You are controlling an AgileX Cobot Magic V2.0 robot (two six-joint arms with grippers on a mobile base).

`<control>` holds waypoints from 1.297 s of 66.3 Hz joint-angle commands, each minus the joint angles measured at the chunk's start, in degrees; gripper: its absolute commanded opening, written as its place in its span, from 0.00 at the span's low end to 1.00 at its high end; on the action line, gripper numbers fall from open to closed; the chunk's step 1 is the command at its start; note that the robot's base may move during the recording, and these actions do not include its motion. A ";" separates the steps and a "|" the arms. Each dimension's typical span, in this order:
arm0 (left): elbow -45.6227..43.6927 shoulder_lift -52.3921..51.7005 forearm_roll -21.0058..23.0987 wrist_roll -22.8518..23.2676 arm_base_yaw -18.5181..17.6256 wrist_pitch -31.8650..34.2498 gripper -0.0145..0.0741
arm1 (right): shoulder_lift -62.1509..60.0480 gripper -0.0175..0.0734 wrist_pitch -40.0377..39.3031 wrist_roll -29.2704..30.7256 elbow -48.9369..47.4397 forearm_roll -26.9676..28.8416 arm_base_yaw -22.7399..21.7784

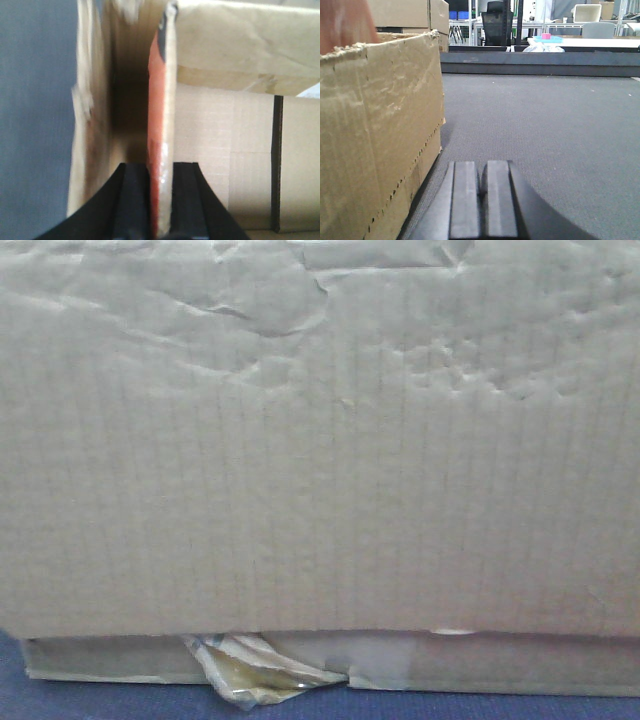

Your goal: Stack two boxes on right shelf middle

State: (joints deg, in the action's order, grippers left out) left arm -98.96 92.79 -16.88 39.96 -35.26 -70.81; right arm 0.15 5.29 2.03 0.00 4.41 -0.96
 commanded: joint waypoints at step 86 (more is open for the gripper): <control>0.00 2.23 5.15 -1.06 -0.37 6.42 0.57 | -0.15 0.01 -1.04 0.09 0.00 0.27 -0.21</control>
State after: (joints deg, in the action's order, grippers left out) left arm -95.36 95.38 -11.99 39.21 -35.26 -63.45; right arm 0.15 5.29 2.03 0.00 4.41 -0.96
